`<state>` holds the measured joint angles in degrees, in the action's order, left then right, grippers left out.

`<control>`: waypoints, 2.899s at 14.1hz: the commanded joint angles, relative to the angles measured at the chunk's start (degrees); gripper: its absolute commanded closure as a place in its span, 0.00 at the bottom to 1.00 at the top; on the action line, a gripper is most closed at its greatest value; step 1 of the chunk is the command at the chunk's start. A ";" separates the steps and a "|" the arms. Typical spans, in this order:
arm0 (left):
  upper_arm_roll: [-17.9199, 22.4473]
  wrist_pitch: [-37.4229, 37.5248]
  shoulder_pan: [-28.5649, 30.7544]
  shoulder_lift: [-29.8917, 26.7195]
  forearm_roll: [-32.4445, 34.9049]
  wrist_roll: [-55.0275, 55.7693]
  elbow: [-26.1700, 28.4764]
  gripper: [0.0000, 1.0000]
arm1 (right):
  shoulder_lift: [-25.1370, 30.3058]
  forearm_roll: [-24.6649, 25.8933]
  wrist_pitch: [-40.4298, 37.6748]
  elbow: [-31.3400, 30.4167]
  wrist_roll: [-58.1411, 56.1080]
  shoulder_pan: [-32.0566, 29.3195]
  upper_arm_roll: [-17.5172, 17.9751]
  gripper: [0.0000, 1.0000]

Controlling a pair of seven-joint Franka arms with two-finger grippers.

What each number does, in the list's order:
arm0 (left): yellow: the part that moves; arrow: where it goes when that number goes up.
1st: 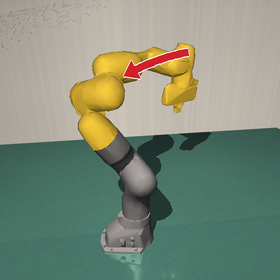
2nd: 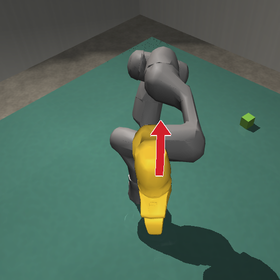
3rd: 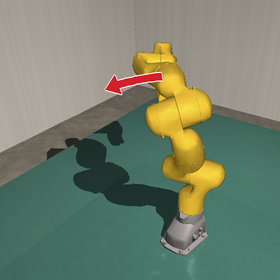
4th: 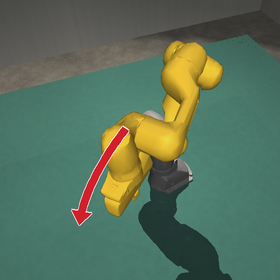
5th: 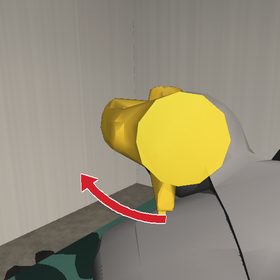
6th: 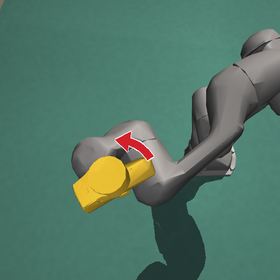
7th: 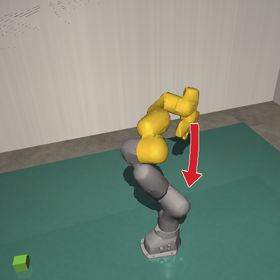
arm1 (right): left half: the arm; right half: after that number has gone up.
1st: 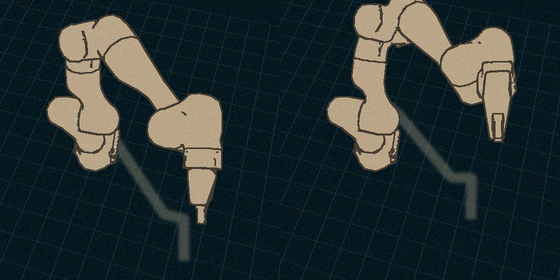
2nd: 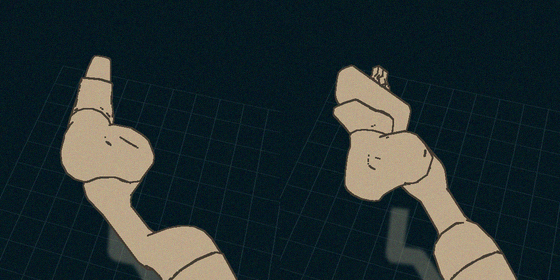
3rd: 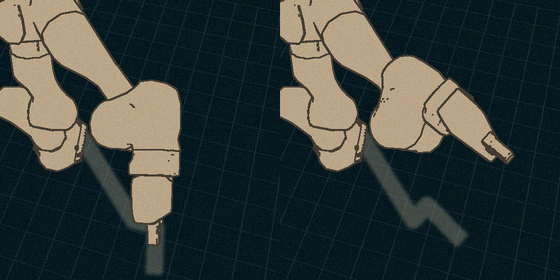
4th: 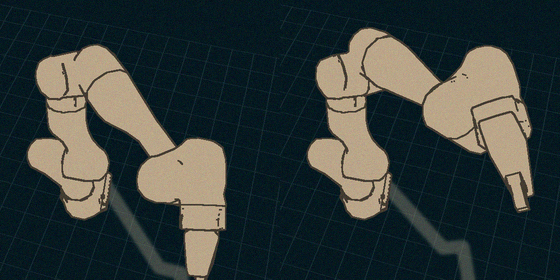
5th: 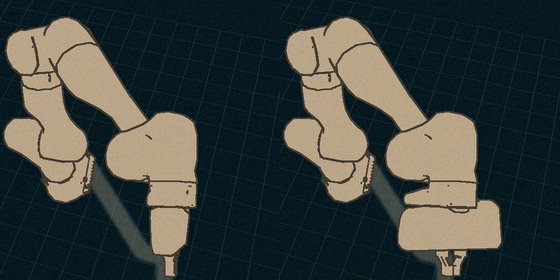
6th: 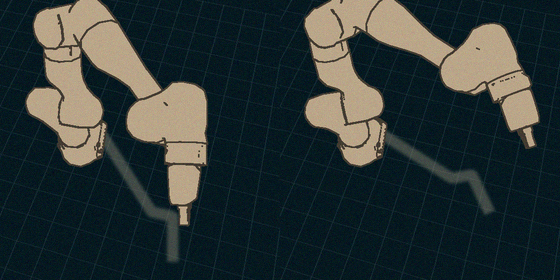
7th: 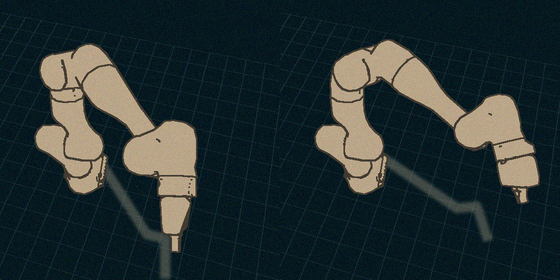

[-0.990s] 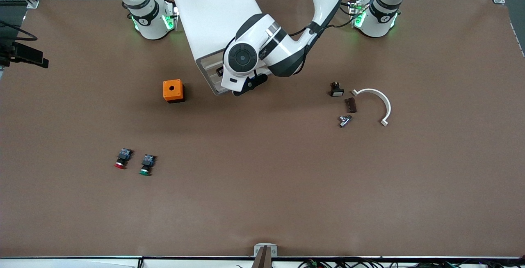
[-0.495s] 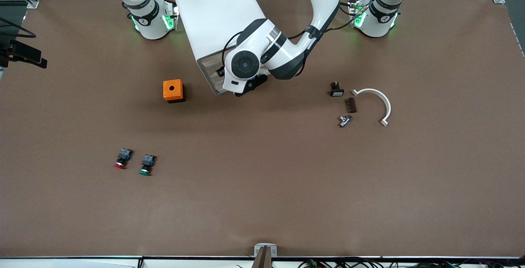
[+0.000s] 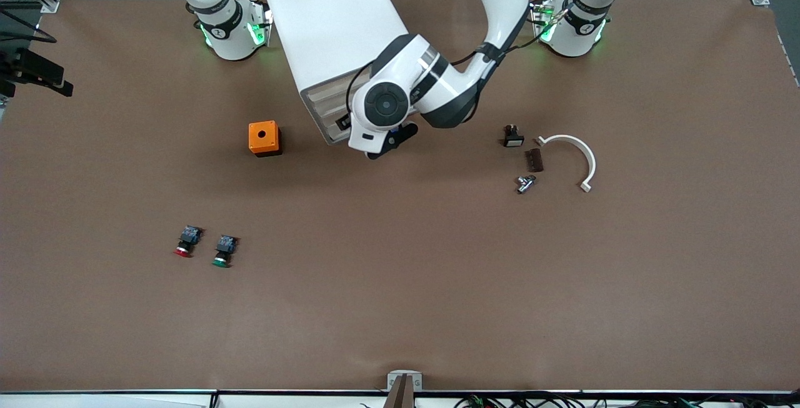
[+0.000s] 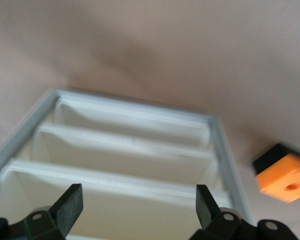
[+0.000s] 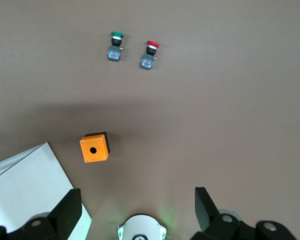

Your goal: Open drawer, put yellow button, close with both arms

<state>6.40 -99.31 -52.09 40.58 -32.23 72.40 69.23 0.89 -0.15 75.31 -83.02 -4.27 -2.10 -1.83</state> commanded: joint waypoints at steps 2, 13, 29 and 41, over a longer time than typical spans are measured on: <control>0.10 0.69 7.16 -8.74 3.67 -3.48 0.38 0.01 | 3.32 -1.17 2.30 -4.07 -0.74 -0.11 0.44 0.00; -0.25 23.18 27.21 -29.85 18.41 -42.73 1.09 0.01 | 6.58 -2.40 5.38 -8.56 -0.74 0.43 -0.27 0.00; -1.12 5.72 43.12 -40.74 28.54 -68.97 27.26 0.01 | 6.75 -2.40 5.03 -9.09 -0.74 0.25 -0.45 0.00; -11.06 4.73 52.27 -41.36 31.44 -68.97 24.12 0.01 | 6.58 -2.40 5.46 -9.09 -0.74 -0.54 -0.45 0.00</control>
<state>-3.68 -94.99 -0.84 0.84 -2.08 4.03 94.40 5.96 -1.52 80.07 -90.65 -4.31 -1.98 -2.50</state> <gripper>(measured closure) 0.004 0.000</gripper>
